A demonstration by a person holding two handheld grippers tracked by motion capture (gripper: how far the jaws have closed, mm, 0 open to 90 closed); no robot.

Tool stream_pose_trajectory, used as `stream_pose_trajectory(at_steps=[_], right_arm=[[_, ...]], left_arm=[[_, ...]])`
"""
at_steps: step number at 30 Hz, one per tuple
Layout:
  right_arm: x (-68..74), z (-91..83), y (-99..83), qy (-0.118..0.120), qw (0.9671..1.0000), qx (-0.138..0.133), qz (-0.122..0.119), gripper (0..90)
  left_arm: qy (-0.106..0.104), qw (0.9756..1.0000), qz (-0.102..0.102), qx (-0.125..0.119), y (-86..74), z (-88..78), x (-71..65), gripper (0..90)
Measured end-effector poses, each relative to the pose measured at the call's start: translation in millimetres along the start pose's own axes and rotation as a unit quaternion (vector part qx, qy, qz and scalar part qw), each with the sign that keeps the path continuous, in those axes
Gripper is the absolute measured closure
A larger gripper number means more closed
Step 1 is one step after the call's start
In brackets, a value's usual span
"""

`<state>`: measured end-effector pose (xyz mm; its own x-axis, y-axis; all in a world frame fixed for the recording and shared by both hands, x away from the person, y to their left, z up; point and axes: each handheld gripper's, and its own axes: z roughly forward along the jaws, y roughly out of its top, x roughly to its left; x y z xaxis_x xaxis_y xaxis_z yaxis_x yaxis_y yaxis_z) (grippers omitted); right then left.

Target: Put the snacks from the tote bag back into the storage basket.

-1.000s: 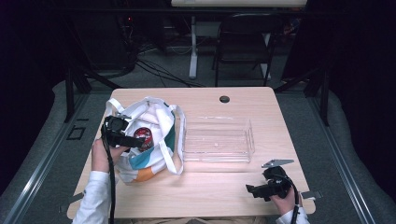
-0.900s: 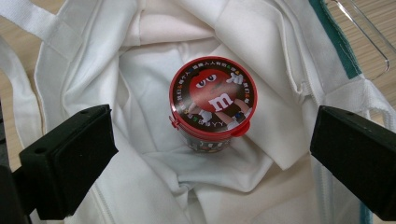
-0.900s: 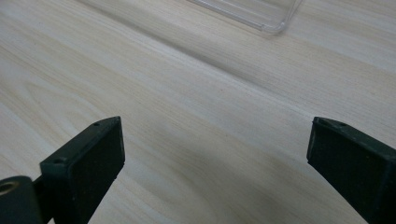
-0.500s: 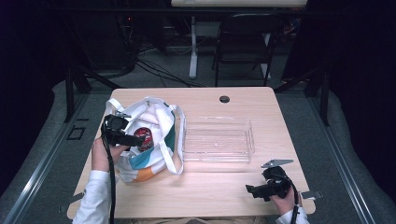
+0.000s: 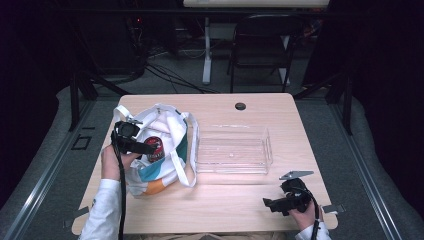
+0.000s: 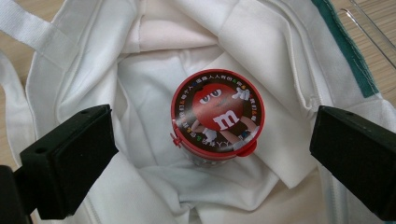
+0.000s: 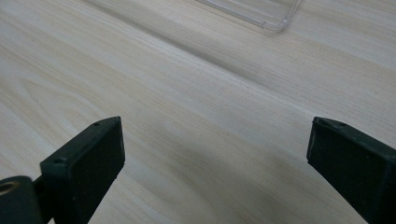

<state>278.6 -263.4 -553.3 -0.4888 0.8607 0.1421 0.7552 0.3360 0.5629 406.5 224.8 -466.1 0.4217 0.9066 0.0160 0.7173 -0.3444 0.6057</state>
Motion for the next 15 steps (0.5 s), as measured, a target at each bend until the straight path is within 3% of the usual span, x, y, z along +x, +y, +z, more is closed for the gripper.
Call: stream_pose_trajectory(at_steps=[15], right_arm=[[-0.2, 0.4, 0.0, 0.000, 1.0000, 0.000, 0.000, 4.0]], left_arm=[[0.003, 0.9997, 0.006, 0.021, 6.2, 26.1, -5.0, 0.7]])
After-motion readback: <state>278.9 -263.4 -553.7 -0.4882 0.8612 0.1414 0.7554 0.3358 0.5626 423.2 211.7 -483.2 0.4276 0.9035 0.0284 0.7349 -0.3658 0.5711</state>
